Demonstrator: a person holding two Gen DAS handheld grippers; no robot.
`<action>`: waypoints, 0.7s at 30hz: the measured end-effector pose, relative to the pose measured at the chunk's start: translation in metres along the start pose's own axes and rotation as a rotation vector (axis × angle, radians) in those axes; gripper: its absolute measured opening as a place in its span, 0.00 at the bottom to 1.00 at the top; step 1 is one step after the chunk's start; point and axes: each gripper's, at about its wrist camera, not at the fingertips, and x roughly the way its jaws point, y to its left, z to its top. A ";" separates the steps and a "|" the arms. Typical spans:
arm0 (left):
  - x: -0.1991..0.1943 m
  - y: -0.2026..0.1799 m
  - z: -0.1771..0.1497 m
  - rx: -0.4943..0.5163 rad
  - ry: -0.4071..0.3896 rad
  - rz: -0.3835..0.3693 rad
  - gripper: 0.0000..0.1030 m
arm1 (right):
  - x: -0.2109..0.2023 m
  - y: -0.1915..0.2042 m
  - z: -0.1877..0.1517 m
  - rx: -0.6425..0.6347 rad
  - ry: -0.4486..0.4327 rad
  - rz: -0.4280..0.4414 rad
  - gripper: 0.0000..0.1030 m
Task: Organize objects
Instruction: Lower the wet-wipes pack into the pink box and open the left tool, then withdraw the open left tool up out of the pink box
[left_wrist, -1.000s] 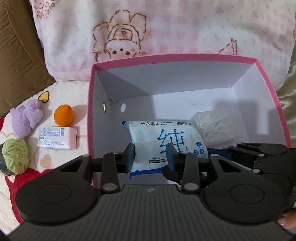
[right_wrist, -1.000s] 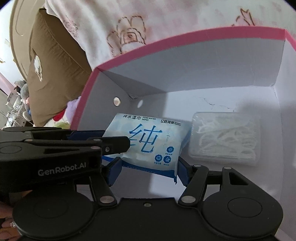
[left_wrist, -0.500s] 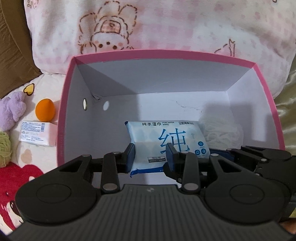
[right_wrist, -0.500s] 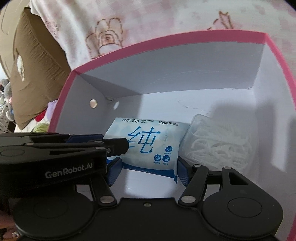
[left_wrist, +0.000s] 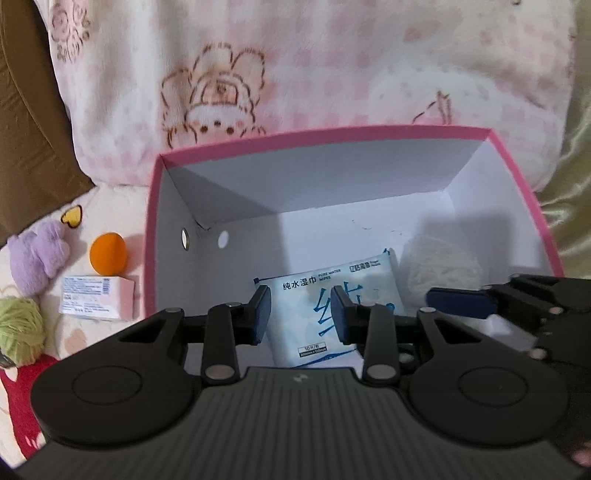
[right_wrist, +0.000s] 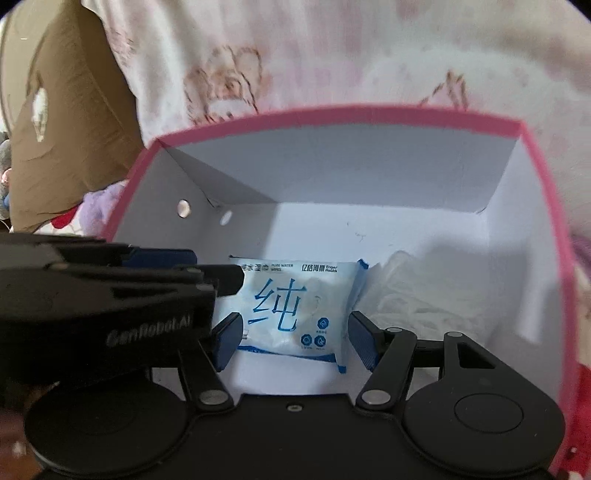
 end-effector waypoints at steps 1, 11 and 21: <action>-0.005 0.001 0.000 0.007 -0.007 -0.010 0.32 | -0.009 0.002 -0.004 -0.016 -0.021 -0.004 0.66; -0.059 0.011 -0.012 0.067 -0.052 -0.068 0.32 | -0.081 0.018 -0.034 -0.092 -0.147 -0.032 0.66; -0.107 0.018 -0.025 0.088 -0.074 -0.131 0.34 | -0.112 0.041 -0.045 -0.159 -0.170 -0.060 0.66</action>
